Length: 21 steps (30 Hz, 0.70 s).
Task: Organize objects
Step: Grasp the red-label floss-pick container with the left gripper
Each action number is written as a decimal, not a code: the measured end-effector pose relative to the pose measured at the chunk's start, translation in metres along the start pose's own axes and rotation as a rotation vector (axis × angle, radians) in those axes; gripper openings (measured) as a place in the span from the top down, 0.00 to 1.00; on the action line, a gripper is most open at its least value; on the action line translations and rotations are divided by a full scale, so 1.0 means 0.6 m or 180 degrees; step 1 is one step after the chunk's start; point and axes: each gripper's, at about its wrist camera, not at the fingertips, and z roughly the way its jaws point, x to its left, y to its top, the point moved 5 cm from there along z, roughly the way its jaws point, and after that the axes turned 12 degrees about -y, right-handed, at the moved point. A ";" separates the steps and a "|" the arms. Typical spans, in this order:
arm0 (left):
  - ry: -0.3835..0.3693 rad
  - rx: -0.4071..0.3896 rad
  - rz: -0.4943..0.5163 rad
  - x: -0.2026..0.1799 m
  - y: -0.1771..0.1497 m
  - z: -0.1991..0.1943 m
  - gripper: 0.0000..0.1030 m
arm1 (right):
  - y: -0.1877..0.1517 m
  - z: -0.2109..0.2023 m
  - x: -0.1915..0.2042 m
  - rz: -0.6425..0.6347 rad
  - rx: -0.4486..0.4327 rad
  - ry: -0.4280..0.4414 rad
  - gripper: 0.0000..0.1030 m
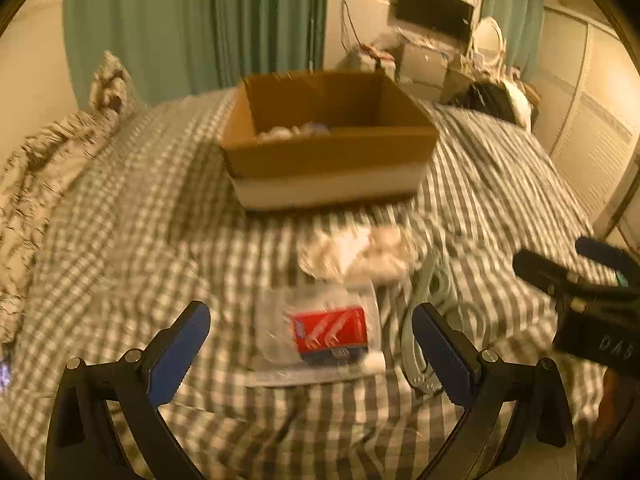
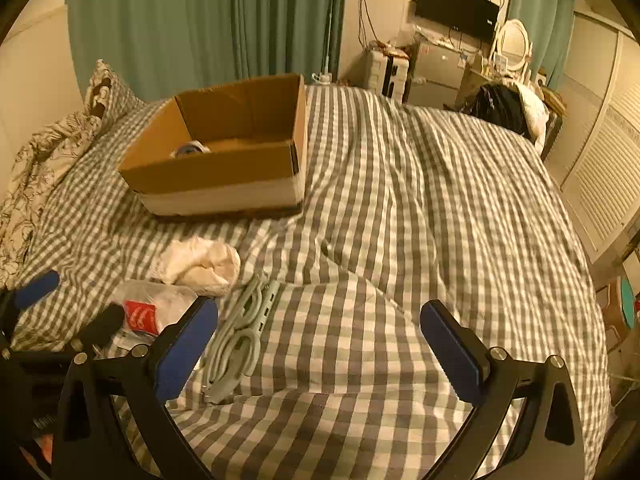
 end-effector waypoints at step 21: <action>-0.0188 0.0308 -0.0099 0.026 -0.026 0.103 0.11 | -0.019 0.065 0.043 -0.0047 0.0313 0.0101 0.01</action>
